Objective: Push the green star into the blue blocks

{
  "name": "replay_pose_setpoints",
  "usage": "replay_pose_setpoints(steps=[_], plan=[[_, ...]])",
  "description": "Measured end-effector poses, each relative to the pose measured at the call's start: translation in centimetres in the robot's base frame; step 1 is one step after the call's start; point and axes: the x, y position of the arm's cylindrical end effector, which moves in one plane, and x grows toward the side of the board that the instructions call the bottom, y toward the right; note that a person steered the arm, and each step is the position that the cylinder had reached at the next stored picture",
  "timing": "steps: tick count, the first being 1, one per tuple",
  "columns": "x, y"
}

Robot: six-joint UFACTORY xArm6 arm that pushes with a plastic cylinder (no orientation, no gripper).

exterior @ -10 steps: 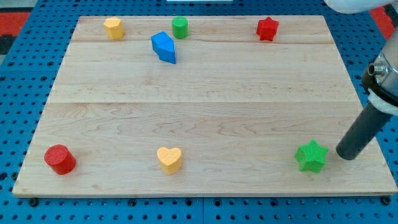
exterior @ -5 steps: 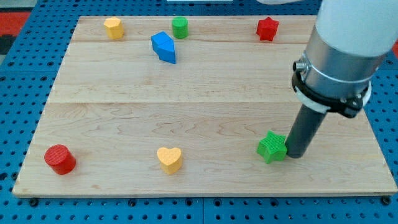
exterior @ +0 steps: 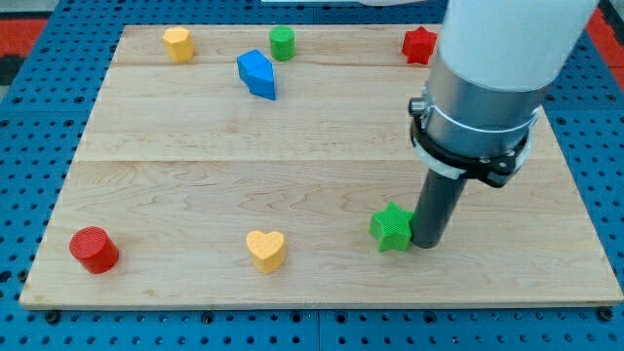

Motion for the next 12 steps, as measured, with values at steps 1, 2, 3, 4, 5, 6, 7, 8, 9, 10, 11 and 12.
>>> replay_pose_setpoints(steps=[1,2,3,4,5,6,7,8,9,10,11,12], plan=[[0.2,-0.4],[-0.5,-1.3],[-0.3,-3.1],[-0.3,-3.2],[0.4,-2.0],[4.5,-2.8],[0.0,-6.2],[-6.1,-9.0],[-5.8,-9.8],[-4.5,-8.2],[-10.4,-7.7],[-17.4,-8.1]])
